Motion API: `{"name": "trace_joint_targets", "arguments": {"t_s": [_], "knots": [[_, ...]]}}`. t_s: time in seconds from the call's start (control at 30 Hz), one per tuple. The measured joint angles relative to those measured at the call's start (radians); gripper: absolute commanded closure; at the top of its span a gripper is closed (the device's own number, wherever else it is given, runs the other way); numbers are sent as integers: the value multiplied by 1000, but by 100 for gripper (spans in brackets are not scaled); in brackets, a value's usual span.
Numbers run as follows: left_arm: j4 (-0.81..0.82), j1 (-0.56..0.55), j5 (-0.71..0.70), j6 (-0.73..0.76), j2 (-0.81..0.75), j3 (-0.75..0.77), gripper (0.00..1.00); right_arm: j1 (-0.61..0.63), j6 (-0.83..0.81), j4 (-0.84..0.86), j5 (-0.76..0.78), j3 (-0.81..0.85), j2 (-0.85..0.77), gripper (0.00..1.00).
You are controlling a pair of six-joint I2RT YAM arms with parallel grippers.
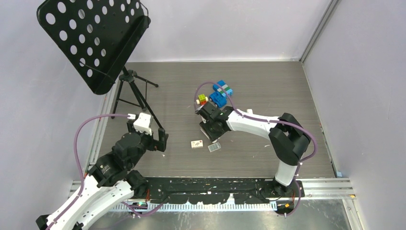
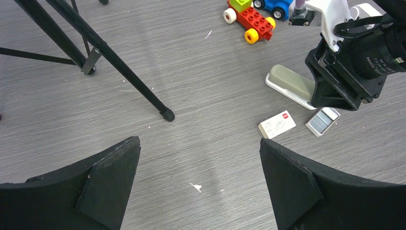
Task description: Load the staples into the stapler
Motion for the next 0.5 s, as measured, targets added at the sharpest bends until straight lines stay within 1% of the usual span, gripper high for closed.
{"name": "trace_joint_targets", "arguments": {"t_s": [0.33,0.5], "knots": [[1,48,51,0,11,0,3,0,12,5,1,-3,9,89],[2,62,72,0,12,0,3,-13,34,18,13,-20,-31,93]]}}
